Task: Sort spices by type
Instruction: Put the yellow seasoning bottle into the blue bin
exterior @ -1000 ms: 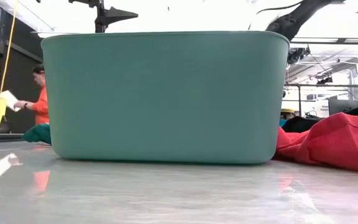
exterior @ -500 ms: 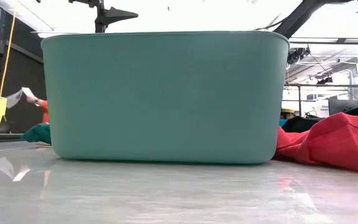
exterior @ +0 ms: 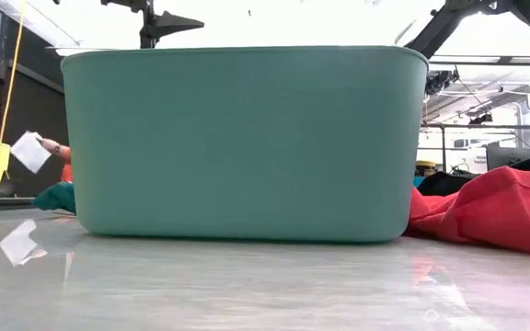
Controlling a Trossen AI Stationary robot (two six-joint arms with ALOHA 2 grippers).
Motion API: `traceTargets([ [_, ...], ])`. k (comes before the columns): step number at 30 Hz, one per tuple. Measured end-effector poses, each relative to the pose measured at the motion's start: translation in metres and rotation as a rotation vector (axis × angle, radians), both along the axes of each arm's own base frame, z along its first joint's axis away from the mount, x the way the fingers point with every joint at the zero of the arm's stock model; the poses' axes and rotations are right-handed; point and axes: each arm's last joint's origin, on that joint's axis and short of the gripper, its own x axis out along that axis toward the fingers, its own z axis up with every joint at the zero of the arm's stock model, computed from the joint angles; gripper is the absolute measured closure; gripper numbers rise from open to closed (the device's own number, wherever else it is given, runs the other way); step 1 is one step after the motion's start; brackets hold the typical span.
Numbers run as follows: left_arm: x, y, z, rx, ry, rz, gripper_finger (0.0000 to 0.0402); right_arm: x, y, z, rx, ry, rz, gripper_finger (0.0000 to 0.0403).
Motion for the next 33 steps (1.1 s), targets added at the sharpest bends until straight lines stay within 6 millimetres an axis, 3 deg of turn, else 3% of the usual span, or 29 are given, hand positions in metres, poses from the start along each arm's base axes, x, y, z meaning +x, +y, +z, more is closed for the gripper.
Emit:
traceTargets([
  [7, 0.0, 0.0, 0.0, 0.0, 0.0, 0.0, 0.0126, 0.005, 0.004, 0.004, -0.036, 0.008, 0.055, 0.0202],
  [11, 0.0, 0.0, 0.0, 0.0, 0.001, 0.0, 0.0126, 0.009, 0.014, 0.017, -0.063, 0.013, 0.136, 0.0202],
  [17, 0.0, 0.0, 0.0, 0.009, 0.004, -0.001, 0.0126, 0.006, 0.041, 0.064, -0.215, 0.086, 0.25, 0.0202],
  [22, 0.0, 0.0, 0.0, 0.026, 0.007, 0.0, 0.0126, 0.003, 0.075, 0.105, -0.504, 0.017, 0.213, 0.0202],
  [25, 0.0, 0.0, 0.0, 0.026, 0.008, 0.004, 0.0126, -0.005, 0.098, 0.099, -0.676, -0.083, 0.117, 0.0202],
  [30, 0.0, 0.0, 0.0, 0.026, 0.007, 0.007, 0.0126, -0.029, 0.139, 0.053, -0.862, -0.205, -0.069, 0.0202],
  [33, 0.0, 0.0, 0.0, 0.027, 0.007, 0.01, 0.0126, -0.034, 0.149, 0.037, -0.956, -0.273, -0.132, 0.0202],
])
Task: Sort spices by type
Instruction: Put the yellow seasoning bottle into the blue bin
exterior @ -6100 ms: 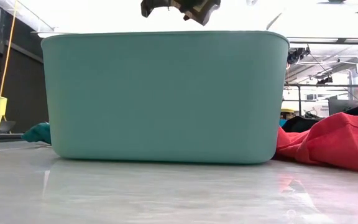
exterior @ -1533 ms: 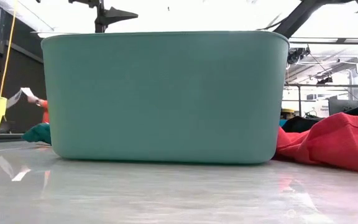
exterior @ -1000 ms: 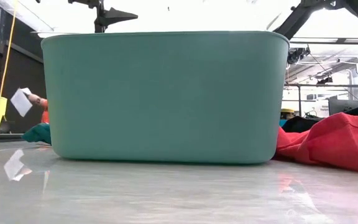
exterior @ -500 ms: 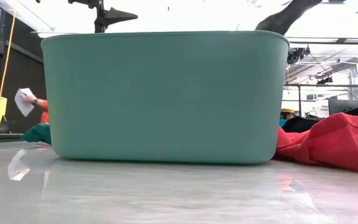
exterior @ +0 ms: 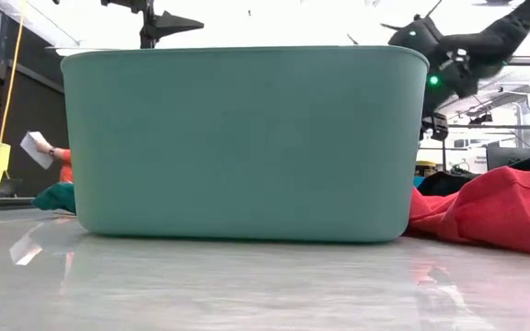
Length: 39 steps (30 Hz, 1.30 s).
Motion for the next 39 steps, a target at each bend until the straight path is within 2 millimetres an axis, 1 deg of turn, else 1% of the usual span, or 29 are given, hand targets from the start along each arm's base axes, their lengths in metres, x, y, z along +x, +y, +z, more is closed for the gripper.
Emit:
traceTargets([
  [3, 0.0, 0.0, 0.0, 0.002, 0.0, 0.016, 0.0126, -0.002, 0.0, -0.01, -0.033, 0.018, -0.08, 0.0202],
  [6, 0.0, 0.001, 0.0, 0.003, 0.0, 0.021, 0.0126, -0.001, -0.007, -0.016, -0.06, 0.009, -0.155, 0.0202],
  [14, 0.0, 0.001, 0.0, 0.021, 0.004, 0.023, 0.0126, 0.008, -0.03, -0.039, -0.079, 0.012, -0.17, 0.0202],
  [16, 0.0, 0.001, 0.0, 0.021, 0.005, 0.023, 0.0126, 0.011, -0.035, -0.04, -0.081, 0.014, -0.151, 0.0199],
  [21, 0.0, 0.001, 0.0, 0.042, 0.01, 0.021, 0.0126, 0.021, -0.05, -0.045, -0.056, 0.105, -0.061, 0.0146],
  [23, 0.0, 0.001, 0.0, 0.045, 0.011, 0.02, 0.0126, 0.025, -0.055, -0.046, -0.047, 0.123, -0.029, 0.0136],
  [27, 0.0, 0.001, 0.0, 0.045, 0.011, 0.02, 0.0126, 0.032, -0.059, -0.048, -0.013, 0.177, 0.004, 0.013],
  [32, 0.0, 0.001, 0.0, 0.045, 0.011, 0.02, 0.0126, 0.033, -0.059, -0.051, 0.014, 0.249, 0.018, 0.0128],
  [35, 0.0, 0.001, 0.0, 0.046, 0.011, 0.019, 0.0126, 0.032, -0.058, -0.044, -0.001, 0.225, 0.019, 0.0127],
  [39, 0.0, 0.001, 0.0, 0.046, 0.011, 0.019, 0.0126, 0.027, -0.055, -0.034, 0.014, 0.238, 0.022, 0.0127],
])
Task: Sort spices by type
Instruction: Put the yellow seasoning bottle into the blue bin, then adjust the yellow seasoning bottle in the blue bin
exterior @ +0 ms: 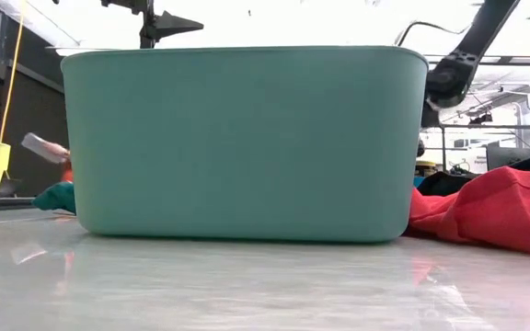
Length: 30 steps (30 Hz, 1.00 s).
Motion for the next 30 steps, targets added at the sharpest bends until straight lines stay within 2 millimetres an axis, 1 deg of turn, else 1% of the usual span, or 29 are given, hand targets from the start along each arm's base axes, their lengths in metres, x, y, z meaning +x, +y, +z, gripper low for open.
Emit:
traceTargets([
  [5, 0.0, 0.0, 0.0, 0.001, 0.001, 0.0, 0.0126, -0.016, 0.012, 0.017, 0.103, 0.002, 0.026, 0.0128],
  [8, 0.0, 0.0, 0.0, 0.018, 0.005, -0.002, 0.0126, -0.027, 0.021, 0.03, 0.144, 0.0, 0.041, 0.0136],
  [14, 0.0, 0.0, 0.0, 0.049, 0.014, -0.005, 0.0126, -0.048, 0.034, 0.064, 0.104, -0.041, 0.093, 0.0156],
  [15, 0.0, 0.0, 0.0, 0.049, 0.014, -0.005, 0.0126, -0.052, 0.036, 0.069, 0.086, -0.054, 0.071, 0.016],
  [17, 0.0, 0.0, 0.0, 0.05, 0.014, -0.005, 0.0126, -0.065, 0.04, 0.078, 0.057, -0.085, -0.035, 0.0174],
  [19, 0.0, 0.0, 0.0, 0.05, 0.014, -0.005, 0.0126, -0.081, 0.04, 0.082, 0.06, -0.1, -0.141, 0.0201],
  [21, 0.0, 0.0, 0.0, 0.05, 0.014, -0.005, 0.0126, -0.095, 0.039, 0.08, 0.108, -0.12, -0.214, 0.0245],
  [22, 0.0, 0.0, 0.0, 0.05, 0.014, -0.005, 0.0126, -0.101, 0.037, 0.077, 0.149, -0.132, -0.243, 0.0274],
  [24, 0.0, 0.0, 0.0, 0.051, 0.014, -0.005, 0.0126, -0.108, 0.034, 0.072, 0.219, -0.163, -0.293, 0.0346],
  [25, 0.0, 0.0, 0.0, 0.05, 0.014, -0.005, 0.0126, -0.11, 0.032, 0.07, 0.233, -0.173, -0.311, 0.0373],
  [26, 0.0, 0.0, 0.0, 0.05, 0.014, -0.005, 0.0126, -0.111, 0.029, 0.069, 0.234, -0.177, -0.326, 0.0386],
  [30, 0.0, 0.0, 0.0, 0.048, 0.013, -0.005, 0.0126, -0.117, 0.017, 0.064, 0.246, -0.22, -0.424, 0.0399],
])
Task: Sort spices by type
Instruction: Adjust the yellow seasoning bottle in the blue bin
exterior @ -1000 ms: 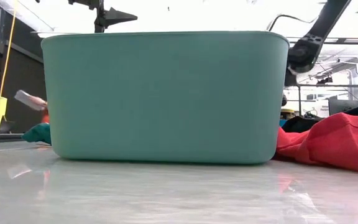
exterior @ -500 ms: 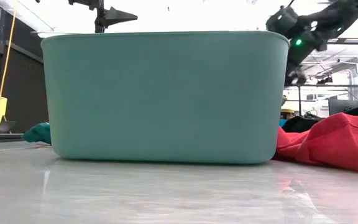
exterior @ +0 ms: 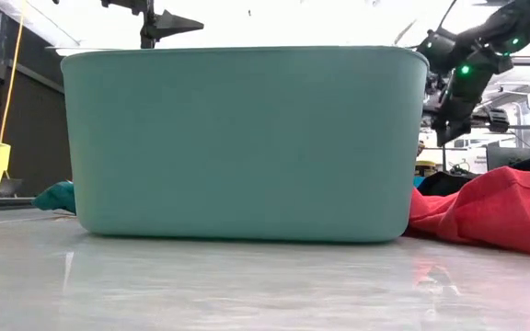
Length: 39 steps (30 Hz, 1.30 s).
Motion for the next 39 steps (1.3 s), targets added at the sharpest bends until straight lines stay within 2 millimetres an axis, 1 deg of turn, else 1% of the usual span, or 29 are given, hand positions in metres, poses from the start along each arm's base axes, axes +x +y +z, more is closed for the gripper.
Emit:
traceTargets([
  [6, 0.0, 0.0, 0.0, -0.022, -0.006, 0.003, 0.0126, -0.007, -0.022, -0.015, 0.045, -0.042, -0.116, 0.0401],
  [9, 0.0, 0.0, 0.0, -0.022, -0.006, 0.004, 0.0126, -0.006, -0.026, -0.014, 0.029, -0.065, -0.174, 0.0402],
  [13, 0.0, 0.0, 0.0, -0.022, -0.006, 0.005, 0.0126, -0.005, -0.027, -0.015, 0.037, -0.072, -0.198, 0.0402],
  [16, 0.0, 0.0, 0.0, -0.022, -0.006, 0.005, 0.0126, -0.003, -0.029, -0.01, 0.026, -0.156, -0.228, 0.0402],
  [19, 0.0, 0.0, 0.0, -0.022, -0.006, 0.005, 0.0126, -0.003, -0.029, -0.009, 0.015, -0.212, -0.261, 0.0402],
  [22, 0.0, 0.0, 0.0, -0.022, -0.006, 0.005, 0.0126, -0.001, -0.032, -0.008, -0.017, -0.333, -0.329, 0.0402],
  [24, 0.0, 0.0, 0.0, -0.022, -0.006, 0.005, 0.0126, 0.001, -0.036, -0.011, -0.024, -0.385, -0.367, 0.0402],
  [28, 0.0, 0.0, 0.0, -0.022, -0.006, 0.004, 0.0126, 0.004, -0.041, -0.023, -0.004, -0.405, -0.43, 0.0403],
  [30, 0.0, 0.0, 0.0, -0.022, -0.006, 0.004, 0.0126, 0.005, -0.044, -0.026, -0.022, -0.422, -0.462, 0.0403],
  [34, 0.0, 0.0, 0.0, -0.022, -0.006, 0.004, 0.0126, 0.009, -0.052, -0.028, -0.064, -0.436, -0.448, 0.0403],
  [39, 0.0, 0.0, 0.0, 0.001, 0.0, 0.001, 0.0126, 0.014, -0.059, -0.033, -0.027, -0.458, -0.389, 0.0403],
])
